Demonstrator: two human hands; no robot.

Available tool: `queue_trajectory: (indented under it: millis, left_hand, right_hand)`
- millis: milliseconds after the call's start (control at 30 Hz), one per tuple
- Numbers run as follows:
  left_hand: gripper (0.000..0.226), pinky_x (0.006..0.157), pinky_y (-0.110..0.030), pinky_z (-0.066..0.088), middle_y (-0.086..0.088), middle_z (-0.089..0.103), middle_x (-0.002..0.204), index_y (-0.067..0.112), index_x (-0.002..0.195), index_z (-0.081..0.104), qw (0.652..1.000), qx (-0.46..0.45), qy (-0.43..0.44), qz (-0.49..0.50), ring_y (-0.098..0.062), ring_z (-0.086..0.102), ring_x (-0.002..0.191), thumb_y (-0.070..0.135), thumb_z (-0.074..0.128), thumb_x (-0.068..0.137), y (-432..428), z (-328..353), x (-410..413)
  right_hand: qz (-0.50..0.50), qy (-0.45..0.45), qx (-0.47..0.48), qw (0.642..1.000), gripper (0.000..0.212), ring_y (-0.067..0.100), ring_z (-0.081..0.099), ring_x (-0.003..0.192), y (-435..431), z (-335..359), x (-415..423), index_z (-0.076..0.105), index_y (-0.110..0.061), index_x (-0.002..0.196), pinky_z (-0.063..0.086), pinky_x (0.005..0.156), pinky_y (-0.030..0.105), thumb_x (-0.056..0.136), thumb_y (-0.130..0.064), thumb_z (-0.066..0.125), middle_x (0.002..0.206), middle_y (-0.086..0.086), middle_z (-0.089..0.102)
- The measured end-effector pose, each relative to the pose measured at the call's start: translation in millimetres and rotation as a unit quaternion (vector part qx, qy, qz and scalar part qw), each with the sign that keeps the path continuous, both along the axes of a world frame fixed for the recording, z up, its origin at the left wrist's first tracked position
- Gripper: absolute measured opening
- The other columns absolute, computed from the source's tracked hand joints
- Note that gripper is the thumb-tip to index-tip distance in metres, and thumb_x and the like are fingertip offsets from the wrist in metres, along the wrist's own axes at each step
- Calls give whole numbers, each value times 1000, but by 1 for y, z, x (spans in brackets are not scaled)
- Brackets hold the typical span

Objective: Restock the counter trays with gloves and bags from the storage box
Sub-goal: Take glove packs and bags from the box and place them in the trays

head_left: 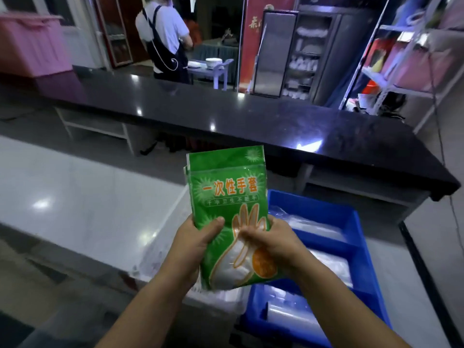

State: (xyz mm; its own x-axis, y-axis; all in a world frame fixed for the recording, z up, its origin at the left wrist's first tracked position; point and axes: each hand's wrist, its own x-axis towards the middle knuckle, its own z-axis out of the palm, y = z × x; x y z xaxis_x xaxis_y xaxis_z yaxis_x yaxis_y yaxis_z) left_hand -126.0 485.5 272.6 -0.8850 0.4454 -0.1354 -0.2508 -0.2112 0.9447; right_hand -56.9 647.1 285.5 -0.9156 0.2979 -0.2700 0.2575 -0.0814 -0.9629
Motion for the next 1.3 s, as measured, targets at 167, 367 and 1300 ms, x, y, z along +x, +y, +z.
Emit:
queue_trajectory:
  millis: [167, 367, 1300]
  left_hand:
    - [23, 70, -28, 54, -6, 68, 101, 18, 100, 56, 995, -87, 51, -12, -17, 67, 90, 19, 69, 80, 102, -3, 5]
    - [23, 75, -25, 48, -3, 67, 97, 20, 105, 59, 956, -221, 158, -107, -9, 61, 81, 15, 64, 84, 187, -18, 10]
    - [14, 59, -28, 37, -2, 56, 77, 17, 79, 60, 658, -512, 296, -466, -17, 50, 69, 30, 62, 79, 305, -65, -51]
  right_hand:
    - [-76, 16, 134, 988, 22, 3, 67, 54, 117, 15, 28, 66, -9, 84, 50, 49, 14, 68, -8, 80, 62, -2, 71]
    - [-130, 3, 314, 940, 25, -2, 60, 52, 234, 33, 61, 60, -23, 67, 45, 48, 12, 64, -15, 84, 62, -11, 65]
    - [-275, -136, 389, 869, 23, 13, 67, 67, 283, 24, 141, 60, -28, 76, 55, 64, 33, 66, -28, 80, 73, -5, 70]
